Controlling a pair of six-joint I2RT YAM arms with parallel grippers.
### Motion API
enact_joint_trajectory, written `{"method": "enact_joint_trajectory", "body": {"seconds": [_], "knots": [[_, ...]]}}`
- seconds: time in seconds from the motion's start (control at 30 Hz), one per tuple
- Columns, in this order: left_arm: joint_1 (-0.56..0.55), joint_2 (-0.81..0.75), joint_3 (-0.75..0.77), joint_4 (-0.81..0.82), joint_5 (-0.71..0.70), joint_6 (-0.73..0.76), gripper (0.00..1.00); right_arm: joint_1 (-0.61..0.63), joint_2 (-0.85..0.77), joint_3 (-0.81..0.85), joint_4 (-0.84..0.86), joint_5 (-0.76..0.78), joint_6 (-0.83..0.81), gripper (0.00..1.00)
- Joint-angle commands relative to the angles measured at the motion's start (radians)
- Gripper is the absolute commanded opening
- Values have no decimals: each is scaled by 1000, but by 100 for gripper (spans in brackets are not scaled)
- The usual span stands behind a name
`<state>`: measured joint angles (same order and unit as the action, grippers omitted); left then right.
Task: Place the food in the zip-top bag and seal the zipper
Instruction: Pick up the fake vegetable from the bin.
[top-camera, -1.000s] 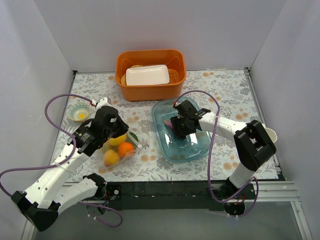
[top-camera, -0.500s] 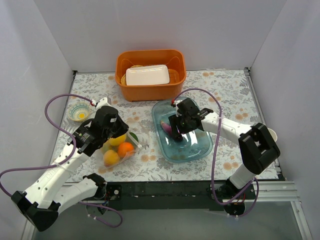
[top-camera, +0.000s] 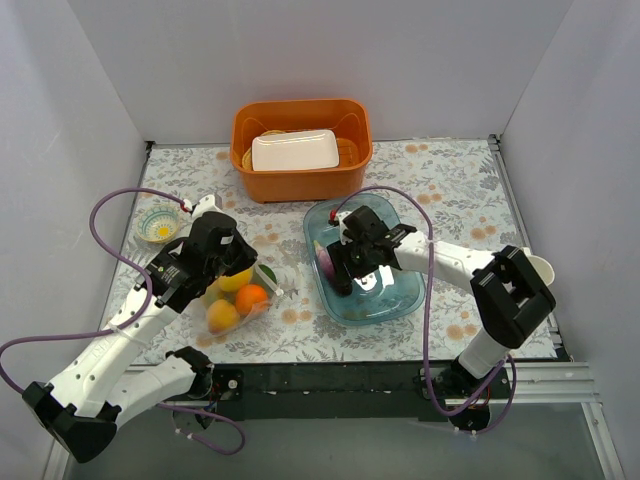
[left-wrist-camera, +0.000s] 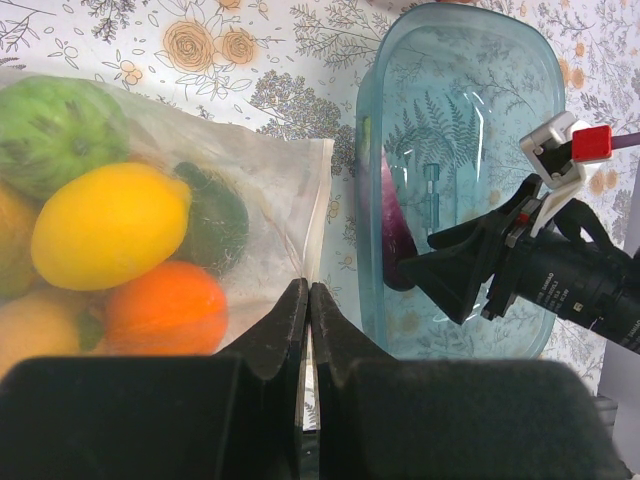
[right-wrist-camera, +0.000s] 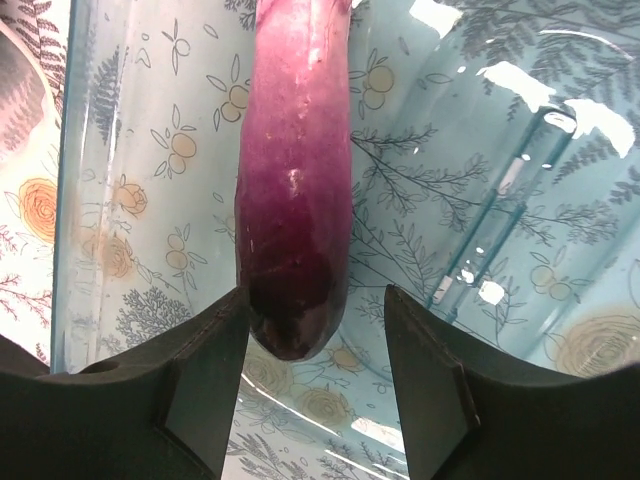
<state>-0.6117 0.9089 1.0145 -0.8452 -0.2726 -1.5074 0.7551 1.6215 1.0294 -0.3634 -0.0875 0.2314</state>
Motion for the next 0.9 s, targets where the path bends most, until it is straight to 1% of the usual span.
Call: {"method": "enact_joint_trajectory", "body": {"seconds": [0.0,0.5,0.63,0.7,0.8,0.83,0.87], "knots": [[-3,-16,3,5,0,-2,0,13,21,17,18,-20,-20,63],[-3,-13,9,0,0,-2,0,50,63,21,34,-37,-7,63],[-3,-21,4,-5,-5,-5,0,50,46,14,40,-12,0,54],[-3,-22,-1,1,-2,-7,0,50,32,14,40,-8,0,53],[-3,-12,7,6,3,-4,0,50,18,14,38,-9,5,48],[-3,-7,10,3,3,-2,0,50,9,12,40,-12,5,42],[-3,-5,10,5,3,-4,0,50,5,9,40,-14,8,38]]}}
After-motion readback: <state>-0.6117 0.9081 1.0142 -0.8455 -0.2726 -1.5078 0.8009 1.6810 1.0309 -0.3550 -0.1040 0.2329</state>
